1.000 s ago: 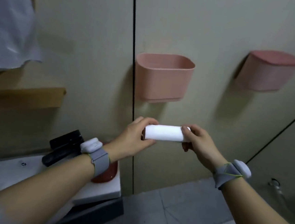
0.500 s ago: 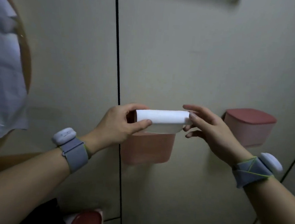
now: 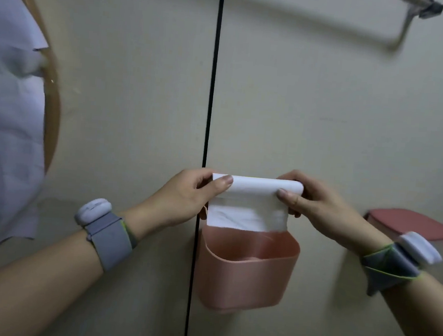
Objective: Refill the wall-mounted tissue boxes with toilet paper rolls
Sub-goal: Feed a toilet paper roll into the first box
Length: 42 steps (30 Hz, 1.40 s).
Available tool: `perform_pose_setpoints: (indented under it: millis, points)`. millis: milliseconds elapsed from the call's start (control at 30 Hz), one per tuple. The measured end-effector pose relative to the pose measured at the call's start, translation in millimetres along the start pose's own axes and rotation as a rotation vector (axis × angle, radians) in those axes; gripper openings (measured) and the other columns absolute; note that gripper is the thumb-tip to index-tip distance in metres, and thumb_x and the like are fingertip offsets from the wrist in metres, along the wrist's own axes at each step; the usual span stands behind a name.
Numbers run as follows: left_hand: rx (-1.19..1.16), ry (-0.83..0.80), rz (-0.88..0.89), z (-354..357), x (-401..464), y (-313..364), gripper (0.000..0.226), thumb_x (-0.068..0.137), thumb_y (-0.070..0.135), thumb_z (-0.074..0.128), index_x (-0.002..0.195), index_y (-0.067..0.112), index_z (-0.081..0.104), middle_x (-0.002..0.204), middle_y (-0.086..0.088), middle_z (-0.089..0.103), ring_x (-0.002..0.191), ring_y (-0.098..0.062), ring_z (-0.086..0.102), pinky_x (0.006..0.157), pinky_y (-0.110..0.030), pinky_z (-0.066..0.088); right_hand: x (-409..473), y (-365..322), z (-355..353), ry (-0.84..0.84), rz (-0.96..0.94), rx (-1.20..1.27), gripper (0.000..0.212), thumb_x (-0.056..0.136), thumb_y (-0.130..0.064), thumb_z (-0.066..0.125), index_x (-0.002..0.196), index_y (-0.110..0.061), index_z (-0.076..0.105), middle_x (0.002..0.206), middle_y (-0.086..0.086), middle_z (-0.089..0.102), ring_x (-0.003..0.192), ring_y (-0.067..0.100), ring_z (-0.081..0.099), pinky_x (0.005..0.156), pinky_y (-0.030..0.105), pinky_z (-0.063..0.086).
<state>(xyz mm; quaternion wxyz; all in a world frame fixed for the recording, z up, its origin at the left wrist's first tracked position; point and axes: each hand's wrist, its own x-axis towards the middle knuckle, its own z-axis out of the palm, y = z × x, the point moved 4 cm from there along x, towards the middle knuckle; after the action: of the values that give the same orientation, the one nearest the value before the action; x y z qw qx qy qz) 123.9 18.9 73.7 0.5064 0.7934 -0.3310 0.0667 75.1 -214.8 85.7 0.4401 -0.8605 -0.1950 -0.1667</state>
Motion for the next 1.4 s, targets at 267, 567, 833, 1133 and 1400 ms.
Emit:
perform_pose_setpoints:
  millis: [267,567,833,1133,1400]
  points:
    - [0.36,-0.022,0.201,6,7,20,0.045,0.085,0.034,0.074,0.124,0.038,0.051,0.109,0.016,0.06,0.102,0.0,0.059,0.089,-0.019,0.047,17,12,-1,-0.145,0.032,0.077,0.039,0.092,-0.047,0.054,0.078,-0.011,0.06,0.067,-0.003,0.057,0.064,0.017,0.055,0.065,0.029,0.043]
    - [0.279,0.085,0.142,15,21,24,0.033,0.083,0.036,0.074,0.114,0.036,0.063,0.11,0.014,0.068,0.102,-0.001,0.061,0.088,-0.017,0.047,34,22,-19,-0.148,-0.105,-0.043,0.029,0.089,-0.03,0.069,0.116,-0.029,0.06,0.111,-0.012,0.063,0.103,0.006,0.059,0.088,0.029,0.053]
    - [0.045,0.089,-0.049,27,26,17,0.03,0.082,0.037,0.074,0.111,0.033,0.069,0.108,0.013,0.07,0.098,-0.004,0.066,0.086,-0.022,0.052,44,33,-15,-0.12,-0.33,-0.099,0.034,0.086,-0.033,0.069,0.12,-0.031,0.062,0.113,-0.013,0.061,0.106,0.014,0.058,0.085,0.037,0.051]
    - [0.531,0.099,0.14,23,20,29,0.022,0.094,0.032,0.063,0.116,0.031,0.06,0.11,0.018,0.065,0.101,0.006,0.059,0.081,-0.01,0.044,53,48,-8,-0.076,-0.197,0.158,0.024,0.091,-0.044,0.053,0.084,-0.024,0.065,0.074,-0.009,0.059,0.062,0.016,0.057,0.05,0.035,0.048]
    - [-0.012,0.107,-0.169,19,26,20,0.024,0.089,0.029,0.069,0.112,0.024,0.07,0.107,0.003,0.075,0.101,-0.018,0.071,0.096,-0.044,0.054,51,29,-18,-0.121,-0.407,-0.184,0.045,0.085,-0.025,0.074,0.125,-0.034,0.056,0.116,-0.007,0.054,0.103,0.014,0.054,0.081,0.034,0.05]
